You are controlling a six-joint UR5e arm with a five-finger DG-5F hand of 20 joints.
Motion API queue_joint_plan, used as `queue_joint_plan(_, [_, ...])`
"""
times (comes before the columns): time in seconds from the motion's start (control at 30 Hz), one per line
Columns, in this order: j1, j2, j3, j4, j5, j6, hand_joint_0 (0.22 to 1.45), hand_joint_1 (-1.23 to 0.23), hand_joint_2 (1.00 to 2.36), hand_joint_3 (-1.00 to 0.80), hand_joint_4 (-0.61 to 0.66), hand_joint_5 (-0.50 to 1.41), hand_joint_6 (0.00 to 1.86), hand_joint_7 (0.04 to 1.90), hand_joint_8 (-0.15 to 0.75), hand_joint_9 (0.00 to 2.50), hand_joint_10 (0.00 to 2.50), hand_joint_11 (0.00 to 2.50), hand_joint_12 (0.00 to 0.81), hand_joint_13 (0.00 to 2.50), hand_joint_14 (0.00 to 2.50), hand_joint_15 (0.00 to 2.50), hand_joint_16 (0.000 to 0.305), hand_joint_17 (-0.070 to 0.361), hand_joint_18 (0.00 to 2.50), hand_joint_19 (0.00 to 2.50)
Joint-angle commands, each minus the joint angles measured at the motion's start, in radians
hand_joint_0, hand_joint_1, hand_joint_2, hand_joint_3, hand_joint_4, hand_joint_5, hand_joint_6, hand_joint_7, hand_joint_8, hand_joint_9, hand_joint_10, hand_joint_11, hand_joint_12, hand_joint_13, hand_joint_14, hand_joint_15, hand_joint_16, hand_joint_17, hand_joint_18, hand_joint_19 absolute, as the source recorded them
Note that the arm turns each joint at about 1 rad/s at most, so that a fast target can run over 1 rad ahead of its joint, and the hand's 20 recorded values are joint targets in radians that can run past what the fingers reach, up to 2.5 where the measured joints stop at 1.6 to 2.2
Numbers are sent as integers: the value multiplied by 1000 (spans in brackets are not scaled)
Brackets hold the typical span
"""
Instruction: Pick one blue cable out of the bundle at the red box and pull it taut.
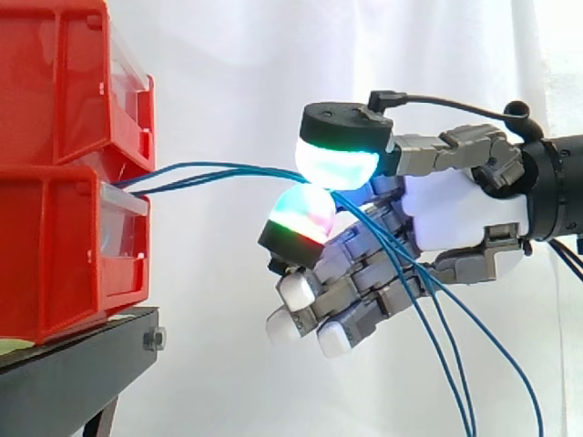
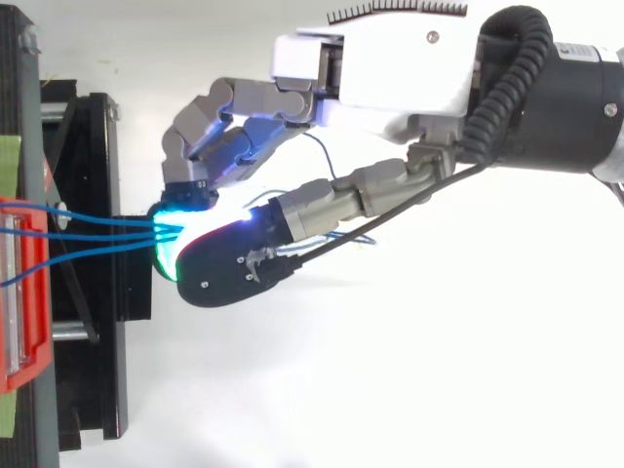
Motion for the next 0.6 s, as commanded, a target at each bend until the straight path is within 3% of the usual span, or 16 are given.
queue_joint_plan(0.0, [-2, 0, 0, 2, 0, -4, 653, -778, 1016, -198, 310, -178, 846, 911, 392, 869, 16, 732, 358, 510, 9, 242, 51, 115, 540, 334])
queue_joint_plan(0.17, [-5, 0, 0, 2, 0, -5, 628, -760, 1013, -302, 313, -180, 845, 888, 389, 877, 16, 743, 359, 511, 9, 253, 51, 114, 538, 337])
queue_joint_plan(0.3, [-6, 0, 0, 2, -2, -5, 571, -661, 1004, -437, 287, -176, 839, 889, 388, 896, 15, 734, 361, 519, 9, 255, 52, 116, 543, 358])
queue_joint_plan(0.57, [-6, 0, 1, -4, -3, -11, 585, -463, 1006, -409, 214, -165, 826, 920, 385, 923, 15, 701, 358, 526, 10, 268, 52, 116, 539, 372])
